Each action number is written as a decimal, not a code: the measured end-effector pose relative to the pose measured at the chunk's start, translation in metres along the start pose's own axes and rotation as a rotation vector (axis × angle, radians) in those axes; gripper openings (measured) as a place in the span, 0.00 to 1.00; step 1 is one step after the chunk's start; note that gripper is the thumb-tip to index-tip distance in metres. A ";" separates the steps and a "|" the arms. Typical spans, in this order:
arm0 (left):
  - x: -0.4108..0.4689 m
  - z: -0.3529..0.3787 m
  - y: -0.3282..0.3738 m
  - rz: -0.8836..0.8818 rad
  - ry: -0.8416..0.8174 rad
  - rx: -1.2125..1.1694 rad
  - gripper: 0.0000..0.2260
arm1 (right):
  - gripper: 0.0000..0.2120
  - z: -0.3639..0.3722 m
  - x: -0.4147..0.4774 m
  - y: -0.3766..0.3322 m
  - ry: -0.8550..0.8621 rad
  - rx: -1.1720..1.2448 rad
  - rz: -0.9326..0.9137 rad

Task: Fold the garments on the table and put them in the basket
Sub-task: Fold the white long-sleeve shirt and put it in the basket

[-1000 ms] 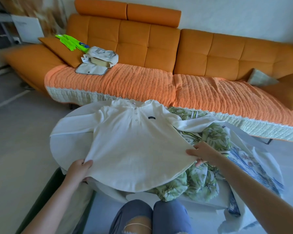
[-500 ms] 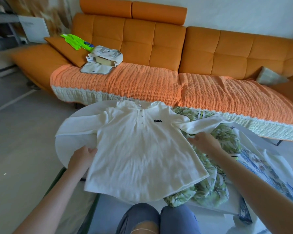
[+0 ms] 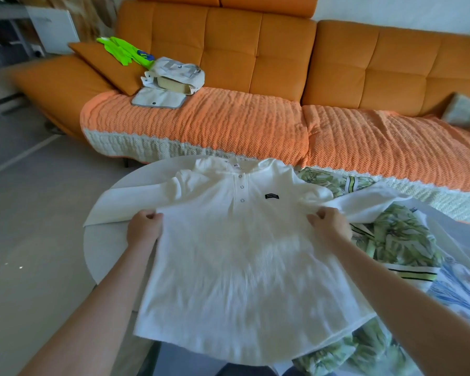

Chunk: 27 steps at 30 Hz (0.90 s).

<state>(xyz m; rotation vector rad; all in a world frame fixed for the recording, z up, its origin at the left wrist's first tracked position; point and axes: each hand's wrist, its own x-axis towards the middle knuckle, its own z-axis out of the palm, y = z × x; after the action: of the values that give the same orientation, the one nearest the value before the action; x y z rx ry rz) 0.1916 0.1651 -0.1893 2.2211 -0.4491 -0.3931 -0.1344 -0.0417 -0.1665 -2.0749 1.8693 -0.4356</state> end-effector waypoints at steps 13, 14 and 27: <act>-0.021 0.022 -0.006 0.670 0.067 0.457 0.19 | 0.18 0.003 -0.035 -0.024 0.268 -0.012 -0.385; -0.024 0.026 -0.010 0.680 -0.028 0.513 0.23 | 0.21 0.010 -0.040 -0.028 0.178 -0.038 -0.475; -0.027 0.047 0.039 0.712 -0.043 0.487 0.20 | 0.32 0.023 -0.019 -0.048 -0.351 -0.243 -0.475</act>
<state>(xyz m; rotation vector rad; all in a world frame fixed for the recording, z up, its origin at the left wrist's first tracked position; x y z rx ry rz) 0.1408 0.1222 -0.1842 2.3103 -1.4191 0.0635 -0.0837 -0.0170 -0.1671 -2.5598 1.2773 0.0636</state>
